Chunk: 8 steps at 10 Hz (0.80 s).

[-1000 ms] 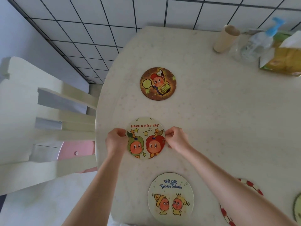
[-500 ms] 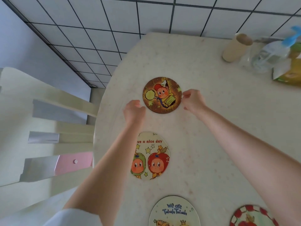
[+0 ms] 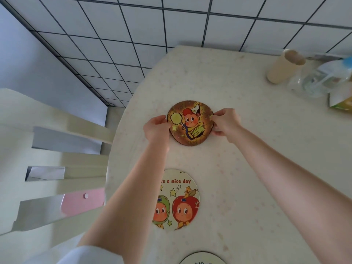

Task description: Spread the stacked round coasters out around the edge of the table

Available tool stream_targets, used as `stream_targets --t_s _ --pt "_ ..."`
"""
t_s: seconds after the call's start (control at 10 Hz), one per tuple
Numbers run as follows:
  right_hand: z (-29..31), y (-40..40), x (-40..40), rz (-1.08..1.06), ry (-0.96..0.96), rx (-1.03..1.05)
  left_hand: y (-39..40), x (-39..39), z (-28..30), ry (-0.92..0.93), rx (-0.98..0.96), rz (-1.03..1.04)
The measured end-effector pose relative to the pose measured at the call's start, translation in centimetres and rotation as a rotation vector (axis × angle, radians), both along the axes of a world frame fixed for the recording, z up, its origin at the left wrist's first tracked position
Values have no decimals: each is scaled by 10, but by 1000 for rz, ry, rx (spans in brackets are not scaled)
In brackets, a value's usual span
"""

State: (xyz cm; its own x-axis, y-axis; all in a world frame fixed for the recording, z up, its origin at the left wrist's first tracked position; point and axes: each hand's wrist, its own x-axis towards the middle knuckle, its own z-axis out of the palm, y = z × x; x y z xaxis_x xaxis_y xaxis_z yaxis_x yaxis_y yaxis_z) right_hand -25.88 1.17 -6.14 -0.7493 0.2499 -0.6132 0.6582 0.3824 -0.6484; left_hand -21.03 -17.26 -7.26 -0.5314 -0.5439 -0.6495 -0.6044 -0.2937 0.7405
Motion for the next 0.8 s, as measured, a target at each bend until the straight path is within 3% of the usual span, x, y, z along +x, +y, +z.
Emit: stream_targets --t_s 0.1,0.3,0.6,0.8 --pt "-2 -8 1 -52 -45 -148 -15 -13 1 48 -24 19" --pt "-9 -32 5 -41 -31 -222 -48 -29 0 60 -130 -7" --pt "-14 -34 1 144 86 41 -51 -21 -16 53 -286 -119" --pt "-5 -23 12 157 40 72 -39 -1 -3 53 -328 -171"
